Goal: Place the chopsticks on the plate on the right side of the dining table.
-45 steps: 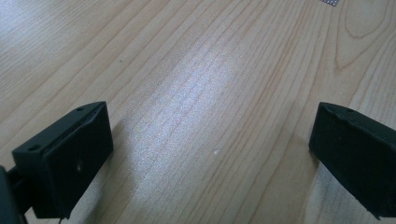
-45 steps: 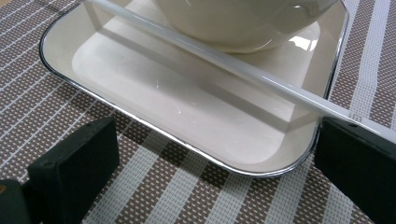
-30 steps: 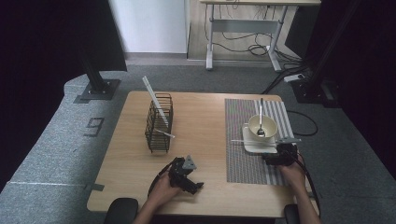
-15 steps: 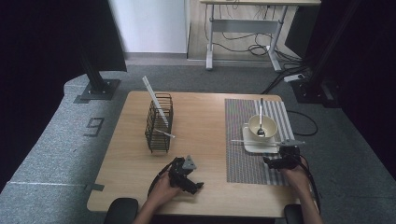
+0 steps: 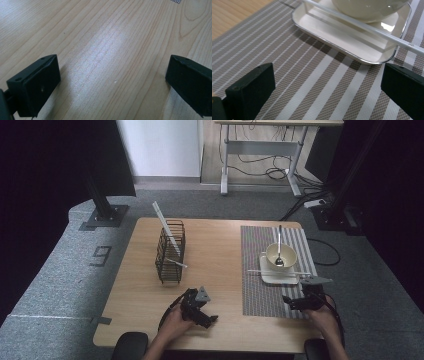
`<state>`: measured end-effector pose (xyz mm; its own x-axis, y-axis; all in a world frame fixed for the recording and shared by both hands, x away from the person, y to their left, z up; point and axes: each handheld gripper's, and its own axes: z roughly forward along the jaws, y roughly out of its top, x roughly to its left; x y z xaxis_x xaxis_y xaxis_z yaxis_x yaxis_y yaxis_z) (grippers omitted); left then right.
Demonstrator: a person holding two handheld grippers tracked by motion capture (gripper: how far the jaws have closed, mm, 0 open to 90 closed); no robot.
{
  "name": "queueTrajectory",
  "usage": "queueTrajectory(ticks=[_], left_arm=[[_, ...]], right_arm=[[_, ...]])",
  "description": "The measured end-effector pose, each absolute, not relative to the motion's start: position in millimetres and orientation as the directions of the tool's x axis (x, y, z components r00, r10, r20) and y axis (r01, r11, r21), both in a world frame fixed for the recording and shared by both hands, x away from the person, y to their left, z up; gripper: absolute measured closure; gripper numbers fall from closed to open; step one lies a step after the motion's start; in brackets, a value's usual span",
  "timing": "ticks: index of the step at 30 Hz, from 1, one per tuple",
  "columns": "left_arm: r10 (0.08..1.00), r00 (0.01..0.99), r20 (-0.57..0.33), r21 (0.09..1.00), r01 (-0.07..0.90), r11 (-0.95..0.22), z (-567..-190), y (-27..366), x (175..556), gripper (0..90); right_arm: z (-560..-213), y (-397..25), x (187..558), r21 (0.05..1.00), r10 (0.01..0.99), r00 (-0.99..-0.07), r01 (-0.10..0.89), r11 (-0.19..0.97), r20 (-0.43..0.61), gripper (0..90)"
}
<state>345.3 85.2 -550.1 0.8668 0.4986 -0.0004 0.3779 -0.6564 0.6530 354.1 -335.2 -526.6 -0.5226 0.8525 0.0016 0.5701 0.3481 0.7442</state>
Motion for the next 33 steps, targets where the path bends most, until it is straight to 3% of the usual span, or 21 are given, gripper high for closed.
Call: queueTrajectory(ticks=[10,15,33], left_arm=[[0.497,0.868,0.001,0.652,0.377,-0.658,-550,85,345,0.0],[0.498,0.867,0.0,0.653,0.377,-0.656,-550,85,345,0.0],[0.497,0.868,0.001,0.653,0.376,-0.657,-550,85,345,0.0]], right_arm=[[-514,-336,332,0.739,0.834,-0.549,0.584,0.337,0.053,0.0],[-502,-324,324,0.761,0.802,-0.595,0.544,0.355,0.051,0.0],[-469,-276,338,0.773,0.698,-0.713,0.48,0.415,0.068,0.3]])
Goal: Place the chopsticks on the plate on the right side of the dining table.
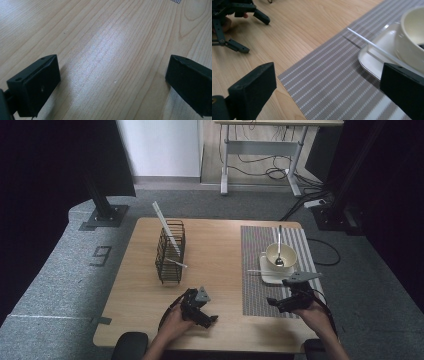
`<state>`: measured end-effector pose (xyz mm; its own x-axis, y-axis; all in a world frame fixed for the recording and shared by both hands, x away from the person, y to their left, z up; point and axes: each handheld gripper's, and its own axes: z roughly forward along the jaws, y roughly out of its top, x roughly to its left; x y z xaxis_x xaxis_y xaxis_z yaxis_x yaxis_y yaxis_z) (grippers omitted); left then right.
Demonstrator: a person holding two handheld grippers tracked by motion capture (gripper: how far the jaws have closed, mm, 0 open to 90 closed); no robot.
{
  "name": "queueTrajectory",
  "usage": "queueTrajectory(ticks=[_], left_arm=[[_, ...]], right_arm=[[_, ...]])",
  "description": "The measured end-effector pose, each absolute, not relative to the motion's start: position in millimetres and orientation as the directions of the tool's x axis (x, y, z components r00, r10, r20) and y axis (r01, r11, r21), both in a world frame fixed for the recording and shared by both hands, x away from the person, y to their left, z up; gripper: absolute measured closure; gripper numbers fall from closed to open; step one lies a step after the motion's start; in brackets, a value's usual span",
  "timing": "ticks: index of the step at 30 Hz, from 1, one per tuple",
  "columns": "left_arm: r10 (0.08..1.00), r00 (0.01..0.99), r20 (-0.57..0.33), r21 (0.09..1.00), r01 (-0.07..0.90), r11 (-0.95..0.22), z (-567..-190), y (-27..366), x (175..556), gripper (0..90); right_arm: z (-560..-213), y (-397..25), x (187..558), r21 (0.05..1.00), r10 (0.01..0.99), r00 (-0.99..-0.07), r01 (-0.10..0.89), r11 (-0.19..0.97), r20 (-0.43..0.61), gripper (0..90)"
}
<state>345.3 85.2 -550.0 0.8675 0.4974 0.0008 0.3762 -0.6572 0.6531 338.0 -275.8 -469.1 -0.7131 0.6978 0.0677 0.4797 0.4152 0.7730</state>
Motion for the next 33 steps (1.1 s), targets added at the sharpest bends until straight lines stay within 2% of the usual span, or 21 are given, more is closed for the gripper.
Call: queueTrajectory(ticks=[19,22,33], left_arm=[[0.499,0.867,-0.002,0.654,0.378,-0.655,-550,85,345,0.0],[0.499,0.866,-0.003,0.654,0.379,-0.654,-550,85,345,0.0],[0.496,0.869,0.001,0.651,0.376,-0.66,-550,85,346,0.0]], right_arm=[[-449,-216,372,0.757,0.643,-0.765,0.449,0.475,0.05,5.8],[-444,-205,378,0.77,0.632,-0.772,0.441,0.461,0.063,10.7],[-422,-168,395,0.777,0.543,-0.835,0.4,0.486,0.09,11.5]])
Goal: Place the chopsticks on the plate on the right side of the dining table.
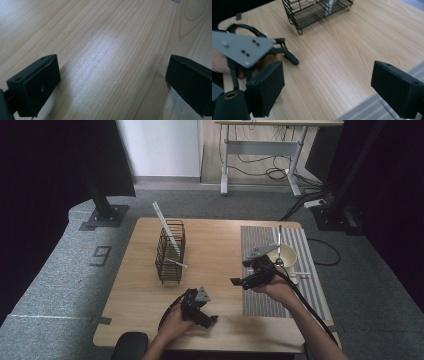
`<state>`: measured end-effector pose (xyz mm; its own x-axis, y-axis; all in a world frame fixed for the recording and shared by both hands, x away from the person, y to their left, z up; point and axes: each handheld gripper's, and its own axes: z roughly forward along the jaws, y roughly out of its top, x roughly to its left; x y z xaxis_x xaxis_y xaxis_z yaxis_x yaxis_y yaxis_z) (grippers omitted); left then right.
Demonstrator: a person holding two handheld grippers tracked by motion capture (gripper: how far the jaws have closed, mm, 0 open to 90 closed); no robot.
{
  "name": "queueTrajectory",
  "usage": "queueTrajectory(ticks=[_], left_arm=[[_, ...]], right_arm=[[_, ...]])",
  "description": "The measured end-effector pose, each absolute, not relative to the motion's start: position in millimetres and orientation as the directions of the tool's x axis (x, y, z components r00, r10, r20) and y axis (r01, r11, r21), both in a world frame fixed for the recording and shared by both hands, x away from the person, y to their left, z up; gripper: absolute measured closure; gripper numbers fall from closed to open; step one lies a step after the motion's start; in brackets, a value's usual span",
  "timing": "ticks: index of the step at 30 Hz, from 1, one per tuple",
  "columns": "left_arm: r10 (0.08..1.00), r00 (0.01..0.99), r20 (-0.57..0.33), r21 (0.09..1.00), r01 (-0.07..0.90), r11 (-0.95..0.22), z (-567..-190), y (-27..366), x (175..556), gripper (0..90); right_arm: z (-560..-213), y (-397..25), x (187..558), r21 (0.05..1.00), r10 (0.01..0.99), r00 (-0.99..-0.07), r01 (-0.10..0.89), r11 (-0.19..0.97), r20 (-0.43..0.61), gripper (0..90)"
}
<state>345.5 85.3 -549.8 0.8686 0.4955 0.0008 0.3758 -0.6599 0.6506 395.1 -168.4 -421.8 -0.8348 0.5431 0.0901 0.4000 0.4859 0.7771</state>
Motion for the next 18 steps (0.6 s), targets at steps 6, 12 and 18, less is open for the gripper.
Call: queueTrajectory(ticks=[6,12,18], left_arm=[[0.496,0.868,-0.002,0.651,0.377,-0.658,-550,85,346,0.0],[0.496,0.868,-0.002,0.652,0.377,-0.658,-550,85,346,0.0],[0.497,0.868,-0.003,0.652,0.379,-0.657,-550,85,345,0.0]], right_arm=[[-407,-146,400,0.777,0.509,-0.858,0.37,0.509,0.075,13.2],[-395,-120,402,0.776,0.484,-0.874,0.334,0.535,0.043,15.3],[-392,-97,406,0.79,0.446,-0.892,0.328,0.518,0.079,21.0]])
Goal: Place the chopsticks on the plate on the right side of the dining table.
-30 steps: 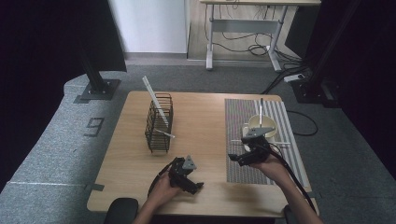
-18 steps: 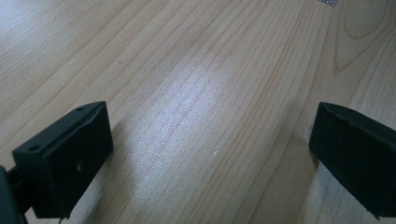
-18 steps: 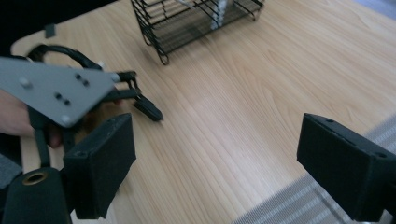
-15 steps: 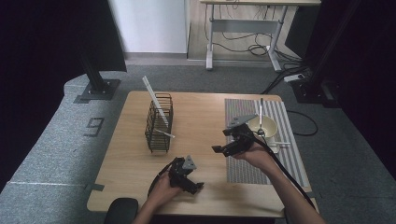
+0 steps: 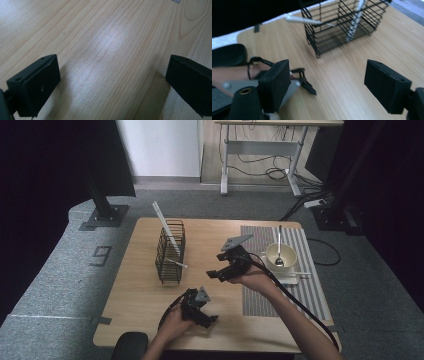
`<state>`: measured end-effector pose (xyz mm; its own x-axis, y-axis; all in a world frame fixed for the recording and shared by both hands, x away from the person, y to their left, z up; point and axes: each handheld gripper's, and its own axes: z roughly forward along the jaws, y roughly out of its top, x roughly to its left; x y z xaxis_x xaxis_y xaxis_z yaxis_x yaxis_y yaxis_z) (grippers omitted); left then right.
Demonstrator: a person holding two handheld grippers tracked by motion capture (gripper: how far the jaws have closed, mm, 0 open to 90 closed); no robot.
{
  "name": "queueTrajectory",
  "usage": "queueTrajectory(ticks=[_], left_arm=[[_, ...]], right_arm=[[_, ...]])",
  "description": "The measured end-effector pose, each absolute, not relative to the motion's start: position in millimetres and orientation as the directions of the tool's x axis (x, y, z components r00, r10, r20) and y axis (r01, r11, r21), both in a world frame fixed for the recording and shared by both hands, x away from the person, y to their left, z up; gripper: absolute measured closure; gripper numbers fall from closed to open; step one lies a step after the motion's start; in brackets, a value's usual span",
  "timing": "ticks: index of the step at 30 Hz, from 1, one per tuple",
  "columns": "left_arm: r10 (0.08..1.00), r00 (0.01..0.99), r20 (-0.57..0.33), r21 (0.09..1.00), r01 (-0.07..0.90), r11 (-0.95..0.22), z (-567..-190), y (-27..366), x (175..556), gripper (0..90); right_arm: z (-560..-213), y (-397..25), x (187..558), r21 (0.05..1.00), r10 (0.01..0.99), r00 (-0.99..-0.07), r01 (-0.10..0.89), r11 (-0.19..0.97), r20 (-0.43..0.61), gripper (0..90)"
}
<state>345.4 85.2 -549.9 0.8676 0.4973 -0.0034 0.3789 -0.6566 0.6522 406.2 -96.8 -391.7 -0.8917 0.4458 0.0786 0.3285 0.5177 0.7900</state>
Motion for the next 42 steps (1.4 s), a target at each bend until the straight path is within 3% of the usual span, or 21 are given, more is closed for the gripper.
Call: queueTrajectory(ticks=[21,23,24,33,42], left_arm=[[0.496,0.868,-0.003,0.655,0.377,-0.655,-550,85,345,0.0],[0.498,0.867,-0.002,0.651,0.379,-0.657,-550,85,345,0.0],[0.497,0.868,-0.002,0.652,0.378,-0.658,-550,85,345,0.0],[0.494,0.87,0.0,0.65,0.375,-0.661,-550,85,345,0.0],[0.492,0.87,-0.001,0.649,0.375,-0.662,-550,85,345,0.0]], right_arm=[[-388,-24,418,0.751,0.417,-0.906,0.325,0.575,0.073,24.9],[-389,-18,419,0.749,0.419,-0.906,0.323,0.579,0.067,28.7],[-390,-14,419,0.751,0.413,-0.908,0.321,0.576,0.072,34.7],[-392,-3,421,0.742,0.414,-0.906,0.336,0.58,0.087,53.2],[-393,1,418,0.737,0.411,-0.909,0.322,0.594,0.066,65.3]])
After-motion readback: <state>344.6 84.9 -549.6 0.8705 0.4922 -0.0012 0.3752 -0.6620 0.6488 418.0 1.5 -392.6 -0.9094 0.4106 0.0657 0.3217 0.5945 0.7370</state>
